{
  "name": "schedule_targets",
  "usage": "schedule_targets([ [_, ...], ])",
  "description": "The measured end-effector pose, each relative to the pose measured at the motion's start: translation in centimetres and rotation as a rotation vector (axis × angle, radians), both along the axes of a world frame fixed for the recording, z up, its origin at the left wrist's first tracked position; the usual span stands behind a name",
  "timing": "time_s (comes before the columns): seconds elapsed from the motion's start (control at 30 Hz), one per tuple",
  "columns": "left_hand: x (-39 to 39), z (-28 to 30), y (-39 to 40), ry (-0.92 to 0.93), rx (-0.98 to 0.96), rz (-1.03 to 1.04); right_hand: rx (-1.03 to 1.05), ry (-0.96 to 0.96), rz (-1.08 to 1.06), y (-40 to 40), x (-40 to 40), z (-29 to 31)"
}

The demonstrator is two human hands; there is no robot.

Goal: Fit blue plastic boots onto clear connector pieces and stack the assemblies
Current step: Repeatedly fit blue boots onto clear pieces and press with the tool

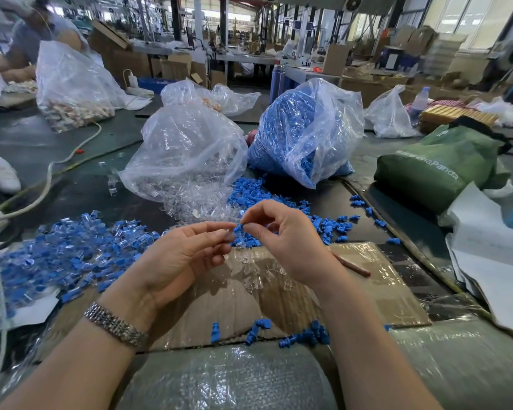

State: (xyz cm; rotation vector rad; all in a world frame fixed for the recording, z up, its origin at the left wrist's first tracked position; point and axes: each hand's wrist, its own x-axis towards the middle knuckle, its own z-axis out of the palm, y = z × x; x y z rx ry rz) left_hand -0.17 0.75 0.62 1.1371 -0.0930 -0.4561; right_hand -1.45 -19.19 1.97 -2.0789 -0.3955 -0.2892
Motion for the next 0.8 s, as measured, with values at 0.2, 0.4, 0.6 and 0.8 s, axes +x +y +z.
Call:
schedule_targets([
  [0.2,0.05,-0.19,-0.05,-0.012,0.015,0.018,-0.14,-0.082,0.021,0.31,-0.52,0.49],
  [0.4,-0.05,-0.23,-0.28,-0.048,0.055,0.014,-0.232,-0.122,0.032,0.7,-0.69,0.47],
  [0.6,-0.17,-0.18,-0.12,-0.099,0.021,0.041,-0.131,-0.081,0.024,0.52,-0.67,0.28],
  [0.8,-0.27,0.04,0.07,-0.115,0.018,0.036,-0.128,-0.067,0.034,0.51,-0.67,0.25],
])
